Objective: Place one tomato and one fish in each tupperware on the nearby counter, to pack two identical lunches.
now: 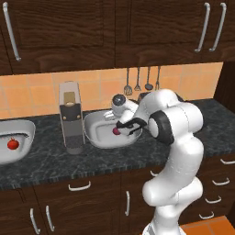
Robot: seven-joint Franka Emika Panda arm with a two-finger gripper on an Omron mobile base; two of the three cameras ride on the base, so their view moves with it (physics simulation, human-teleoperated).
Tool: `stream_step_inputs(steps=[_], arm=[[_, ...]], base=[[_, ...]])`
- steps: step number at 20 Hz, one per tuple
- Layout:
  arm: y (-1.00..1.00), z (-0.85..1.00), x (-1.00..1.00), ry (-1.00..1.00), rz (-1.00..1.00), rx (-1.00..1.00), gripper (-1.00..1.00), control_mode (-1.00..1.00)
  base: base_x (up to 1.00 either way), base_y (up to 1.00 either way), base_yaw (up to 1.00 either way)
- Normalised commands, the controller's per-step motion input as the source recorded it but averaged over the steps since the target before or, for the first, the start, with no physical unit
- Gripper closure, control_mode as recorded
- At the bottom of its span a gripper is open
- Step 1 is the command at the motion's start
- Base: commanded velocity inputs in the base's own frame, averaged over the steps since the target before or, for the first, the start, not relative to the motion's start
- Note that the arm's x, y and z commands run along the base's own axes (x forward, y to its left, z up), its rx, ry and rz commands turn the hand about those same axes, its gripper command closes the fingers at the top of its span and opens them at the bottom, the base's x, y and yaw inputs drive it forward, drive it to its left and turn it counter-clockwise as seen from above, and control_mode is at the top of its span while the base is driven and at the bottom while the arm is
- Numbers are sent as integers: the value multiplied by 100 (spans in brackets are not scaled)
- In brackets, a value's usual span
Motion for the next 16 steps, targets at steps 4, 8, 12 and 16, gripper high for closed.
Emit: stream_step_inputs(steps=[4, 8, 12, 16], arm=[[0, 100, -80, 3, 0, 19, -100, -100], [0, 80, -100, 7, 5, 42, -100, -100], [0, 100, -100, 3, 15, 11, -100, -100], [0, 100, -100, 11, 21, -1, -100, -100]], base=[[0, 0, 0], [0, 0, 0], [0, 0, 0], [0, 0, 0]])
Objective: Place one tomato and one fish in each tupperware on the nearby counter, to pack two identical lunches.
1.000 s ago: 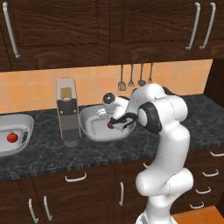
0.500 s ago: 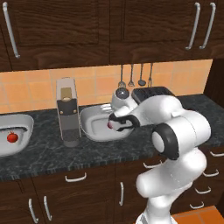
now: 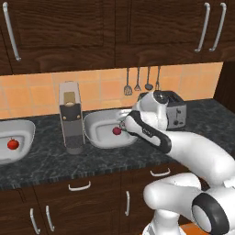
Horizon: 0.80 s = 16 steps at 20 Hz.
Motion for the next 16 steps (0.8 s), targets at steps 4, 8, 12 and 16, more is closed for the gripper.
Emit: stream_step_inputs(steps=[4, 8, 12, 16], arm=[[0, 100, -100, 15, 22, -8, -100, -100], [0, 100, -100, 13, 17, -17, -100, -100], [0, 96, -100, 13, 11, -21, -100, -100], [-18, 13, -100, -5, -1, -17, -100, -100]], base=[[0, 0, 0], [0, 0, 0], [0, 0, 0], [0, 0, 0]])
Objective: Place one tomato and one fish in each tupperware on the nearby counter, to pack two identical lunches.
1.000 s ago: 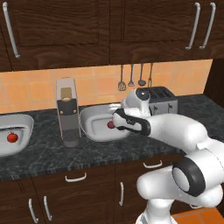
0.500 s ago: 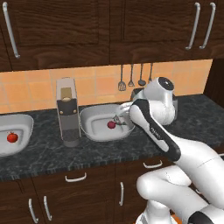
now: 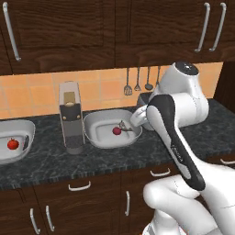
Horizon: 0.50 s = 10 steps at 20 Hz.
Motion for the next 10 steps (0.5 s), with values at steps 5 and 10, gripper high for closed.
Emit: stream_step_inputs(steps=[5, 10], arm=[[-28, 1, -100, -13, -11, 0, -100, -100], [-18, 40, -100, -7, -1, 11, -100, -100]], base=[[0, 0, 0], [0, 0, 0]])
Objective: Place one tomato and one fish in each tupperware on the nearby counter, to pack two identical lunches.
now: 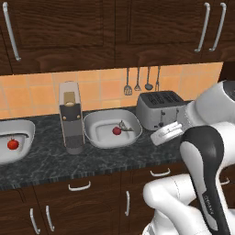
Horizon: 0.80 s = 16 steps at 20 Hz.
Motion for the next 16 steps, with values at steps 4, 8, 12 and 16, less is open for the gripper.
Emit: stream_step_inputs(steps=[4, 8, 12, 16], arm=[[-9, 71, -100, 0, 0, 12, -100, -100], [-2, 50, -99, 0, -8, 4, -100, -100], [-1, 35, -72, 0, -11, 2, -100, 100], [0, 0, 0, 0, 0, 0, -100, 100]], base=[[0, 0, 0], [0, 0, 0], [-25, -3, -4], [-79, -24, -18]])
